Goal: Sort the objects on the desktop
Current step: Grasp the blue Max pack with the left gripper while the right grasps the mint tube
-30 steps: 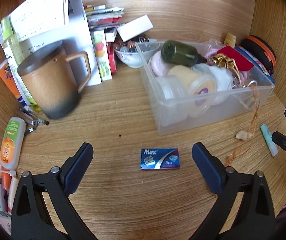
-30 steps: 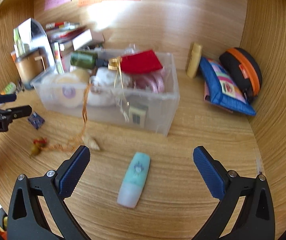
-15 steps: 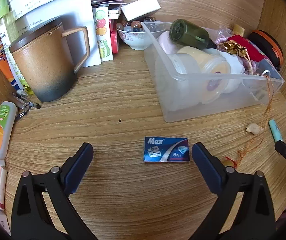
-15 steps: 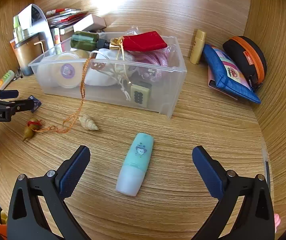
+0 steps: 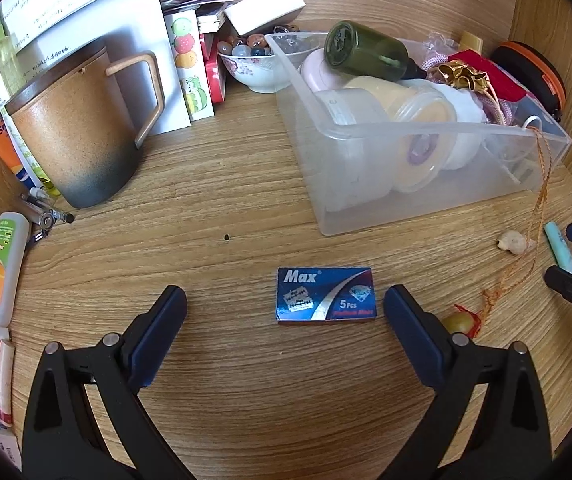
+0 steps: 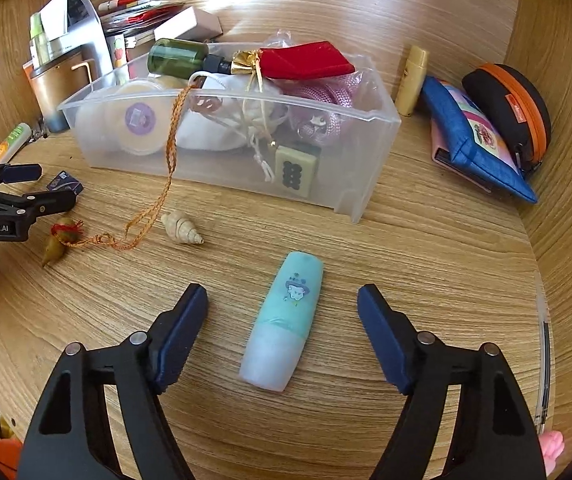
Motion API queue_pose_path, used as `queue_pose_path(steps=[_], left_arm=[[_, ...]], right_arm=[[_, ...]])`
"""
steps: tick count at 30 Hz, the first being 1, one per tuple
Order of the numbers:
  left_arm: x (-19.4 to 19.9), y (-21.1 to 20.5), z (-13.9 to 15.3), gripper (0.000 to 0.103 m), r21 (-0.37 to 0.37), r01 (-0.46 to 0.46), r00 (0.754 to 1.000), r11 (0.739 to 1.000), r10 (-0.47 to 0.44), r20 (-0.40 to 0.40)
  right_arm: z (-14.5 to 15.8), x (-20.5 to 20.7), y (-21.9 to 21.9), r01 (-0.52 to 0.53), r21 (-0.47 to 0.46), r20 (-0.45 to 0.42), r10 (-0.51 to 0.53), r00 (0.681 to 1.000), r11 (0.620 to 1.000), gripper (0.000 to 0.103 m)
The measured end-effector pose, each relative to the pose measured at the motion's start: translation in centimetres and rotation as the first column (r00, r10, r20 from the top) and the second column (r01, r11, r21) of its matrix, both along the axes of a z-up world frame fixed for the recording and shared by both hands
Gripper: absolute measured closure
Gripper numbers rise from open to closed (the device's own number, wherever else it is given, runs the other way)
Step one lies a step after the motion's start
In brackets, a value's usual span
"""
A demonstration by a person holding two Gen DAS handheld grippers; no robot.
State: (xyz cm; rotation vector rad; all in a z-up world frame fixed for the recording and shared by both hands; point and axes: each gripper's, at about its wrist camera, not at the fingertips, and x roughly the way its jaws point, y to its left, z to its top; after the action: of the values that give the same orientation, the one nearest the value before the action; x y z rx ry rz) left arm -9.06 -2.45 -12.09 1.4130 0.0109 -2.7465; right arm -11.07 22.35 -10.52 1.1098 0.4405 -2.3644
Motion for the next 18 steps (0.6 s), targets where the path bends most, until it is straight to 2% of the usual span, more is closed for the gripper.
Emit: queue_pose_path(steps=[4, 11, 18], left_arm=[[0.2, 0.16, 0.01, 0.004, 0.003, 0.002, 1.0, 1.0, -0.002, -0.006], [0.55, 0.43, 0.25, 0.019, 0.017, 0.021, 1.0, 1.0, -0.02, -0.022], [0.72, 0.65, 0.3, 0.032, 0.013, 0.053, 0.998, 0.999, -0.052, -0.033]], right_arm=[[-0.02, -0.14, 0.18, -0.001, -0.018, 0.016, 0.001, 1.0, 1.0, 0.029], [-0.03, -0.18, 0.41, -0.01, -0.049, 0.035, 0.012, 0.999, 0.999, 0.04], [-0.03, -0.02, 0.36, -0.023, -0.052, 0.031, 0.025, 0.999, 0.998, 0.046]])
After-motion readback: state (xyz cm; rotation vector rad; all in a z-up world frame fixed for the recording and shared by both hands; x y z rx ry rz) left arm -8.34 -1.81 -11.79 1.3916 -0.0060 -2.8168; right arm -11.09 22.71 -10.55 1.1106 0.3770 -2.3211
